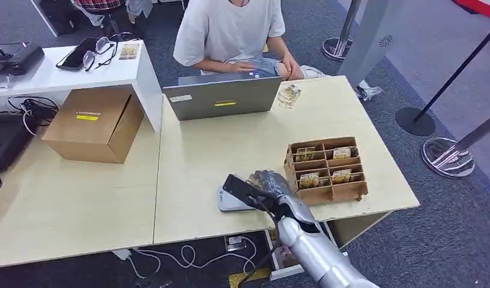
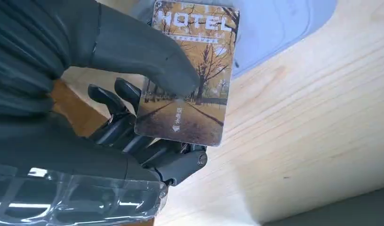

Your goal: Pass the card to the sensor for recognition and then transmit it.

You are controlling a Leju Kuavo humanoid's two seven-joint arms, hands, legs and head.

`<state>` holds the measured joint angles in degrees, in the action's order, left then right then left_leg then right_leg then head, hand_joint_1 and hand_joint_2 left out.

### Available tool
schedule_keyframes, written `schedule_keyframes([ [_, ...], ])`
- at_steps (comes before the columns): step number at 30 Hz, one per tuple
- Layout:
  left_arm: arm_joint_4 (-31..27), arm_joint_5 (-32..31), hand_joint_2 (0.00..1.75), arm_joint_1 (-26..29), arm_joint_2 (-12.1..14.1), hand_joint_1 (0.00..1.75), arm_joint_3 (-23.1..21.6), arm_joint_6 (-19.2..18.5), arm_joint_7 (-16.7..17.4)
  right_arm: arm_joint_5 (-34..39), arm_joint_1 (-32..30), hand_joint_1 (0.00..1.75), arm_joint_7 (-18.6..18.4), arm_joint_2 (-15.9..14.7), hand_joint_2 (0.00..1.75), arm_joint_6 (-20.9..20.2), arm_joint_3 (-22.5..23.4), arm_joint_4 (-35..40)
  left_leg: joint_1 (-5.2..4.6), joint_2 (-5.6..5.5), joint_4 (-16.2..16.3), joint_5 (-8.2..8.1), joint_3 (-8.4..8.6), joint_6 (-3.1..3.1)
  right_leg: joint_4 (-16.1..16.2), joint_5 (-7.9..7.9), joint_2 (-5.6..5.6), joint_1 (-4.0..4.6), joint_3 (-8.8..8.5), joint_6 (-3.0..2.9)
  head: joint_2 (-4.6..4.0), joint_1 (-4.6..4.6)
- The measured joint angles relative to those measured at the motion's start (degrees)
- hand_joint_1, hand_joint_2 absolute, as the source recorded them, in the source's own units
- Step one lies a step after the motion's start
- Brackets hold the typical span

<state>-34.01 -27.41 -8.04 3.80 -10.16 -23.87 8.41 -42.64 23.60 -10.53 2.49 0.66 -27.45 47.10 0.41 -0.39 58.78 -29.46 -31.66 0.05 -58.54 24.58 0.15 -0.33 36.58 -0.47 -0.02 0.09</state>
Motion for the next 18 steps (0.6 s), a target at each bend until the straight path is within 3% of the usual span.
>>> schedule_keyframes([
  [18, 0.0, 0.7, 0.00, -0.1, 0.5, 0.00, -0.3, 0.7, -0.8, 0.2, 1.2, 1.75, 1.5, 0.6, 1.75, -0.6, -3.2, -0.5, 0.00, 0.00, 0.0, 0.00, -0.01, 0.00, 0.0, 0.00, 0.00, 0.00, 0.00, 0.00, 0.00, -0.02],
])
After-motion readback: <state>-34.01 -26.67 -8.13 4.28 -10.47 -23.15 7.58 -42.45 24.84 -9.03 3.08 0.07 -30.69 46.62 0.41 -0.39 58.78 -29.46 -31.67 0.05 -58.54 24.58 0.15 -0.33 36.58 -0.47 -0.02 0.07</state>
